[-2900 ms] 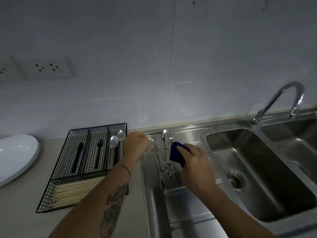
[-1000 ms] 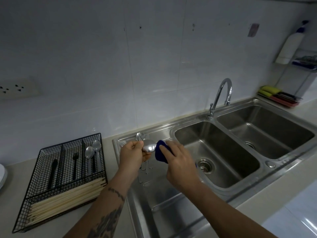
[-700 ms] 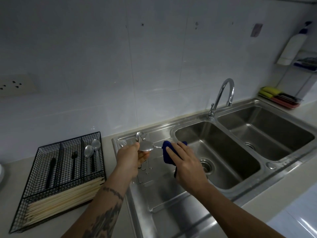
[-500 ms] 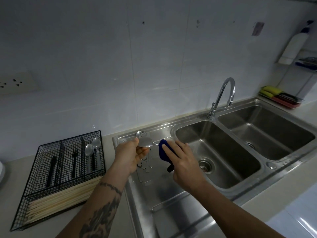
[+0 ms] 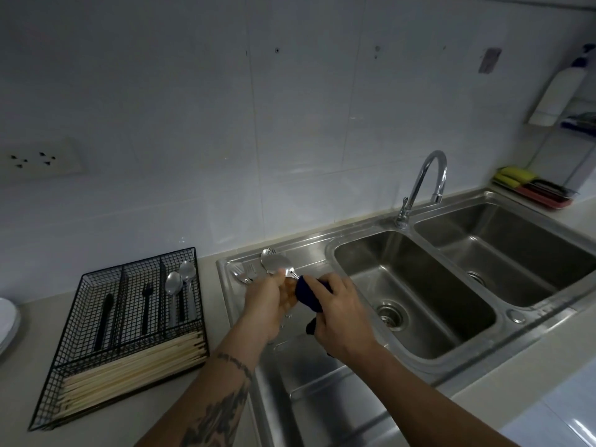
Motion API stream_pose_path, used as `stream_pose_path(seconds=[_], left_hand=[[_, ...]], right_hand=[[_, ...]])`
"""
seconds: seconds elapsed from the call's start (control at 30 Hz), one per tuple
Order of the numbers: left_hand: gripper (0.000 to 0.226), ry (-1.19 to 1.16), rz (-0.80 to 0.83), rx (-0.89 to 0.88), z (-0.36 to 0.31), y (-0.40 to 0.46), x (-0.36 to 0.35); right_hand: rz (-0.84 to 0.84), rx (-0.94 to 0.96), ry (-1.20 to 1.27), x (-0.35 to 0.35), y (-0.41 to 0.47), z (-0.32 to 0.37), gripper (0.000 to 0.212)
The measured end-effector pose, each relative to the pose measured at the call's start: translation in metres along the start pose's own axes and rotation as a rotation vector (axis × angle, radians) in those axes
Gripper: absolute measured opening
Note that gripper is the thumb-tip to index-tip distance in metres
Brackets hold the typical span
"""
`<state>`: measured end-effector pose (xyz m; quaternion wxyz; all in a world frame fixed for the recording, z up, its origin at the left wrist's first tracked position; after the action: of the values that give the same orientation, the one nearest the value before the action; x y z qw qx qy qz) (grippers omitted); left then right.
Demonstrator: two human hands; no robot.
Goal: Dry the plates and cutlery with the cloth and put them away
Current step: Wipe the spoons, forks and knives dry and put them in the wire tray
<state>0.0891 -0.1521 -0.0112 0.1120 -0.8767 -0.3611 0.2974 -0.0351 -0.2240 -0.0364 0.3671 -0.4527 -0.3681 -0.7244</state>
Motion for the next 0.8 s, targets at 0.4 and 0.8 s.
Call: stream_pose_path(seconds=[0.4, 0.8], left_hand=[[0.025, 0.287, 0.018, -0.033, -0.001, 0.016, 0.008], [0.024, 1.188, 0.243, -0.128, 0.007, -0.001, -0.01]], right_hand=[[-0.034, -0.104, 0.137, -0.008, -0.044, -0.049, 0.061], [-0.049, -0.05, -0.046, 0.009, -0.012, -0.042, 0.069]])
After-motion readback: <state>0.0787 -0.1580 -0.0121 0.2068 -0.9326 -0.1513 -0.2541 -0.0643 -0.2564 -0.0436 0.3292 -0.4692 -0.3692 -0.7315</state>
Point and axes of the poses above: each hand's wrist, its own y-axis towards the middle knuckle, its own x-axis out of the back of the hand, z = x × y, the point moved 1 cm from there along y, towards the middle knuckle, and after that the axes turned 12 degrees about z, right-handed, at the moved point
